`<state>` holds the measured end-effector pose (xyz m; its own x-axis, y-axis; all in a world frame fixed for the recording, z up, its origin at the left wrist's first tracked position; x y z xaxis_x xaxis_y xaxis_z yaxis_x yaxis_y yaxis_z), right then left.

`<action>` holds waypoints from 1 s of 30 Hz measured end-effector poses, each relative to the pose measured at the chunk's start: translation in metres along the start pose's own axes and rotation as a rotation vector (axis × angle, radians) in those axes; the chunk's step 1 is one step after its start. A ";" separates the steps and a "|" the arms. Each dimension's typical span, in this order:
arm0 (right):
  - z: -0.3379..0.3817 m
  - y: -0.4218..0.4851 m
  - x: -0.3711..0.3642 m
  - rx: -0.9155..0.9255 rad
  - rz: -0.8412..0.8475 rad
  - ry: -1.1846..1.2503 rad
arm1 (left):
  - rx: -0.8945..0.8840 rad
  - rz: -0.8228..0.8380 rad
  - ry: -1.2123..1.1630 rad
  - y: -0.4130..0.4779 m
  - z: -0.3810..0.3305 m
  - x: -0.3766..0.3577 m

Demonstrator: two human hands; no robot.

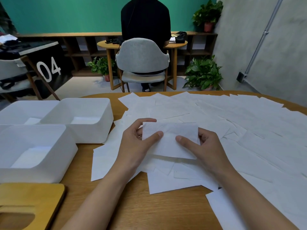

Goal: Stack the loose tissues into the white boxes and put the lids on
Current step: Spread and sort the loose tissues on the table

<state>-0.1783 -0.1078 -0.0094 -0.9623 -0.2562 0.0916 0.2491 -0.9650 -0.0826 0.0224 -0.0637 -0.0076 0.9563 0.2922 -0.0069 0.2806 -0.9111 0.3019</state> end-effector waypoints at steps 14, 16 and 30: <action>0.005 -0.003 0.002 0.101 0.083 0.103 | 0.009 0.130 0.067 0.000 0.003 0.000; 0.004 0.000 0.005 0.132 0.068 0.009 | -0.014 0.131 0.039 -0.001 0.002 0.000; -0.008 0.014 0.021 0.077 -0.142 -0.130 | -0.323 0.392 0.731 -0.002 0.022 0.008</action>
<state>-0.1957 -0.1257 -0.0167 -0.9673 -0.1175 0.2247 0.1243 -0.9921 0.0164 0.0311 -0.0656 -0.0290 0.6566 0.1900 0.7299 -0.1978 -0.8905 0.4098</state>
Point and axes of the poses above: each hand's wrist, its own y-axis towards the middle knuckle, its own x-axis out of the back of the hand, z = x × y, the point moved 1 cm from there along y, towards the middle knuckle, and after that the axes turned 13 degrees about -x, right-handed, at the moved point
